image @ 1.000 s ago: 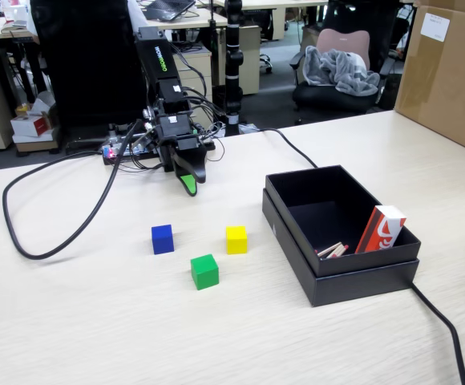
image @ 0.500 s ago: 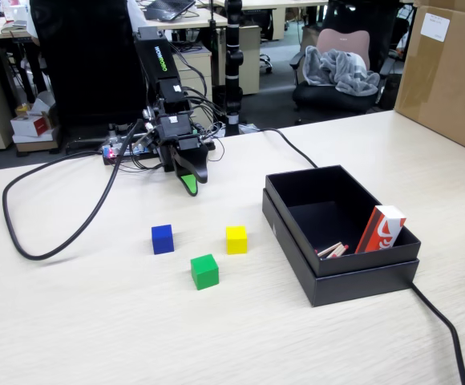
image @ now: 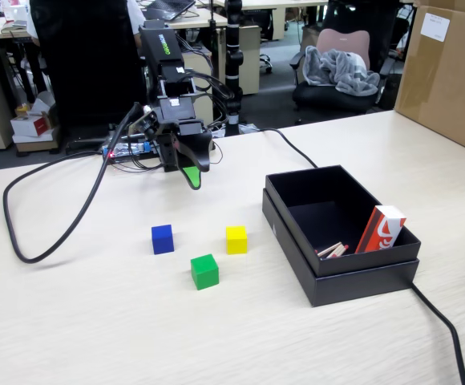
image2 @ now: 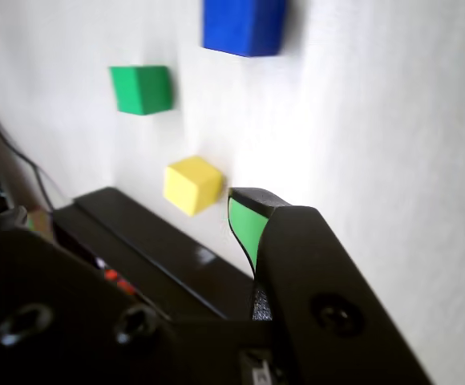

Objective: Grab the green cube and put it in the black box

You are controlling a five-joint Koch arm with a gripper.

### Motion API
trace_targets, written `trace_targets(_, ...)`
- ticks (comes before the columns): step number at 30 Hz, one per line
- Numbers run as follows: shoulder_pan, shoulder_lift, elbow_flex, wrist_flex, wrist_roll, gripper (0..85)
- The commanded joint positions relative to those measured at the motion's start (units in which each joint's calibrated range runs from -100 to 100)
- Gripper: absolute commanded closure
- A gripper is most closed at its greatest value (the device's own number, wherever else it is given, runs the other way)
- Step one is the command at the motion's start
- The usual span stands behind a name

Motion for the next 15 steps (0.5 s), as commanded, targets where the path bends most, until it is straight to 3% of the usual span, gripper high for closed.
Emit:
trace_targets(1,-0.29,6.95,13.96,-6.72,0.78,37.9)
trace_targets(7,0.88,26.69,40.08,-26.85,3.27,38.2)
trace_targets(15,0.20,46.43,53.22,-29.27,2.34,38.3)
